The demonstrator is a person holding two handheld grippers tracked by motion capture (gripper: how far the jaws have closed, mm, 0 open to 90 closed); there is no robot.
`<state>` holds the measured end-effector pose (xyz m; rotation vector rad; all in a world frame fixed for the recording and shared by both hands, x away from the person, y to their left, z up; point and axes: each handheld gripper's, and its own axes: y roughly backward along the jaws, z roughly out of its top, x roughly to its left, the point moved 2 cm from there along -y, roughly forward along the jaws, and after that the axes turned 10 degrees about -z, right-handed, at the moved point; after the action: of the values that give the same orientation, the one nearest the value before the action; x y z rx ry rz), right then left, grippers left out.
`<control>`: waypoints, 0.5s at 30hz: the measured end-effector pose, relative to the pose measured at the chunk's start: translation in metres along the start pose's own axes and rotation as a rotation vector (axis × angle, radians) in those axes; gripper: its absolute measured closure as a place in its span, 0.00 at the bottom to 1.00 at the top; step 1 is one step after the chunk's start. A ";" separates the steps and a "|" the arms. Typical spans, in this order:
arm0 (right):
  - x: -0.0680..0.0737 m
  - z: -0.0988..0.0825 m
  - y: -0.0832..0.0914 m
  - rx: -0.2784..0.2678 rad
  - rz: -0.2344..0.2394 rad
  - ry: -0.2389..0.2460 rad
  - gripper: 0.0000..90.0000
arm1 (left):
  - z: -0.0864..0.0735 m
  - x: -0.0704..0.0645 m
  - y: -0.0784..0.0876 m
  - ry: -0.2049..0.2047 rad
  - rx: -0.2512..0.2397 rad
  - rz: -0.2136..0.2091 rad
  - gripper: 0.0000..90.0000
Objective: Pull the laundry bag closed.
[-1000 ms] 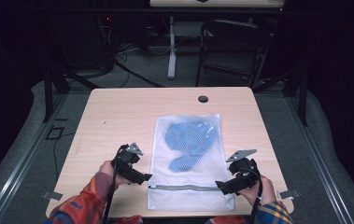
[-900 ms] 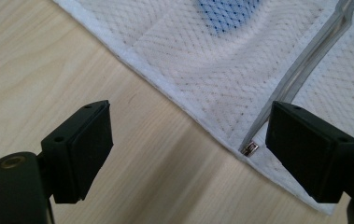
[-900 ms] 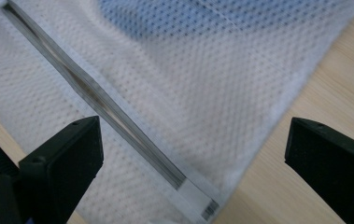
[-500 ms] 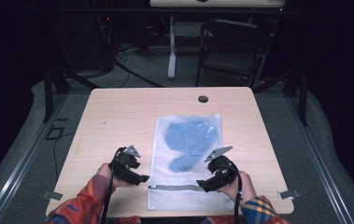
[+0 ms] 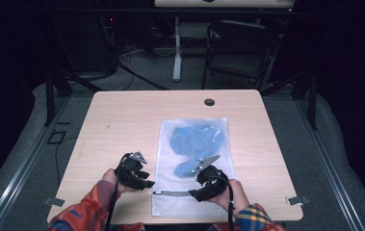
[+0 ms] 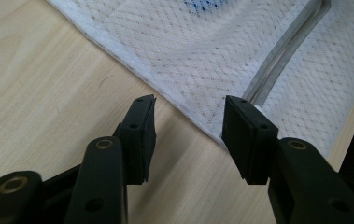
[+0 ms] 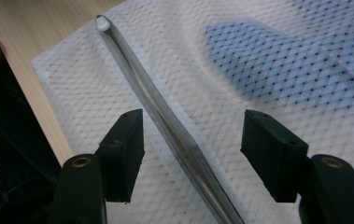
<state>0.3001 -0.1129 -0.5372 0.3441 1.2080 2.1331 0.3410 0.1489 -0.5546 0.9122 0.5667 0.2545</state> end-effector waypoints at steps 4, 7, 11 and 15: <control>0.009 0.006 -0.006 0.001 0.014 0.015 0.55 | 0.000 -0.001 -0.002 0.001 0.015 -0.008 0.69; 0.016 0.010 -0.011 0.004 0.030 0.031 0.59 | 0.002 -0.002 -0.005 -0.006 0.021 -0.017 0.73; 0.024 0.014 -0.016 -0.015 0.057 0.030 0.61 | 0.005 -0.003 -0.009 -0.014 0.032 -0.029 0.76; 0.029 0.022 -0.019 -0.017 0.077 0.034 0.63 | 0.005 -0.001 -0.011 -0.018 0.050 -0.034 0.80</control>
<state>0.2978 -0.0725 -0.5442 0.3531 1.2128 2.2217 0.3428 0.1385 -0.5610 0.9517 0.5740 0.2024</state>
